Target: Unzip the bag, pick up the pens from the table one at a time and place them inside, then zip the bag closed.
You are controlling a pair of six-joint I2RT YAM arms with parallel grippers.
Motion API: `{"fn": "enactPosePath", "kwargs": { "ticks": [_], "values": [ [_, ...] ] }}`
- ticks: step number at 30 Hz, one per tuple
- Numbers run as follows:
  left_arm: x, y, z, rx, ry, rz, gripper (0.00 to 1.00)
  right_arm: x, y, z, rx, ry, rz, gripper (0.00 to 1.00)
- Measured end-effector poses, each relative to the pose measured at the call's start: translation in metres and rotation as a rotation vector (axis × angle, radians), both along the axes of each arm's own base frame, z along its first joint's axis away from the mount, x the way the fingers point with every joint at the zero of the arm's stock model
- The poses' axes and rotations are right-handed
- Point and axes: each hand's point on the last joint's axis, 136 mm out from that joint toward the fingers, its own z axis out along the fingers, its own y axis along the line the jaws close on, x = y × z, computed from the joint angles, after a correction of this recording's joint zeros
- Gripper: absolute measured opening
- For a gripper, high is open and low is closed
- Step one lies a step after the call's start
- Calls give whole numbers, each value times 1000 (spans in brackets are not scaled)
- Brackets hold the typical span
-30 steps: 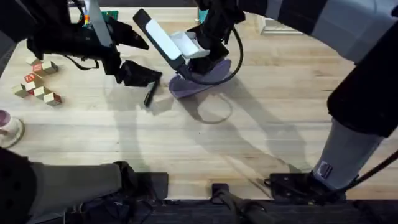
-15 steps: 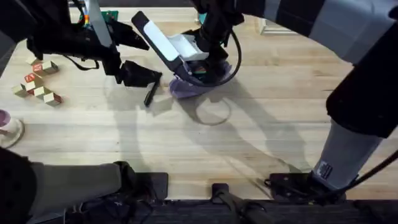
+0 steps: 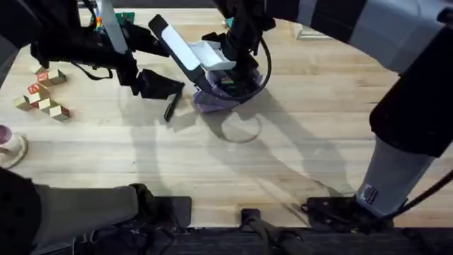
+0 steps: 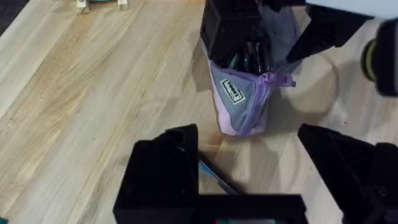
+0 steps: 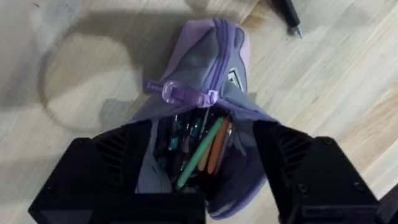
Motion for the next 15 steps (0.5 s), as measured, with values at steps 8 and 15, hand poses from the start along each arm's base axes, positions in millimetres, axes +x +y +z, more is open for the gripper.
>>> {"fn": "enactPosePath", "kwargs": {
  "ticks": [8, 15],
  "values": [
    [4, 2, 0, 7, -4, 15, 994, -2, -3, 41, 57, -41, -124, 996],
    [12, 7, 0, 11, 4, 67, 995, -5, -12, 97, 164, -80, -282, 996]
  ]
}}
